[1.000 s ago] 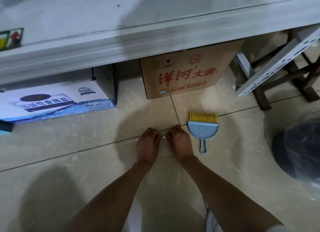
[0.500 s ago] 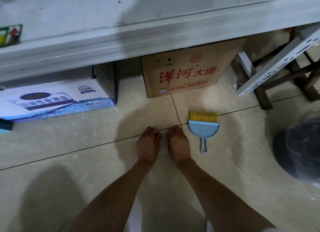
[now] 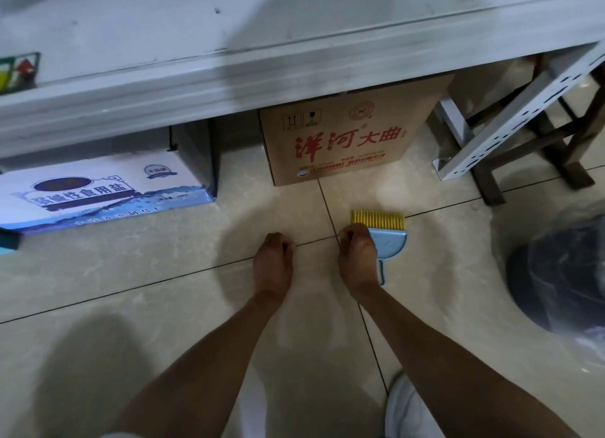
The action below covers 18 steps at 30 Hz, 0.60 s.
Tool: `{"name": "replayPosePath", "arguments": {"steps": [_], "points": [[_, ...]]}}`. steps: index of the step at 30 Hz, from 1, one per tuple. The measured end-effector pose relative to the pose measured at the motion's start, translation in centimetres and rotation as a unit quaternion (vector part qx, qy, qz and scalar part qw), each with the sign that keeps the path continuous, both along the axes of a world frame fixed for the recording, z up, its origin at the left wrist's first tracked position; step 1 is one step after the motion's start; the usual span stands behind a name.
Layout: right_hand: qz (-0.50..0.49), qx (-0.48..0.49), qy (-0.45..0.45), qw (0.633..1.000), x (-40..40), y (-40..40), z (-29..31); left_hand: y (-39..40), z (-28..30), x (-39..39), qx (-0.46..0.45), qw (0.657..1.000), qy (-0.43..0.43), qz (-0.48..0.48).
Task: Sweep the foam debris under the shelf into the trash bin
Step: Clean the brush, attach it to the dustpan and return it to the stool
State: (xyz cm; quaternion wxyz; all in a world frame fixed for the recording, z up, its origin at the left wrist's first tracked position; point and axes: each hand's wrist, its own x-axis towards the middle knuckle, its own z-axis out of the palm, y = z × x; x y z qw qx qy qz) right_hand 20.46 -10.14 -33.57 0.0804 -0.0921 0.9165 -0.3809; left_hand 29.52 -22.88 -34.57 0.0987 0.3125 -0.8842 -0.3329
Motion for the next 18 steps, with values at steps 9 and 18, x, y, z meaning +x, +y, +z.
{"name": "replayPosePath", "arguments": {"steps": [9, 18], "points": [[-0.045, -0.065, -0.005, 0.997, -1.0, 1.2, 5.1, 2.7, 6.3, -3.3, -0.026, 0.994, 0.048, -0.098], [-0.130, -0.089, 0.052, 0.986, -4.7, 9.9, 14.1, 12.0, 16.0, -10.7, -0.016, 0.966, 0.132, -0.220]]}}
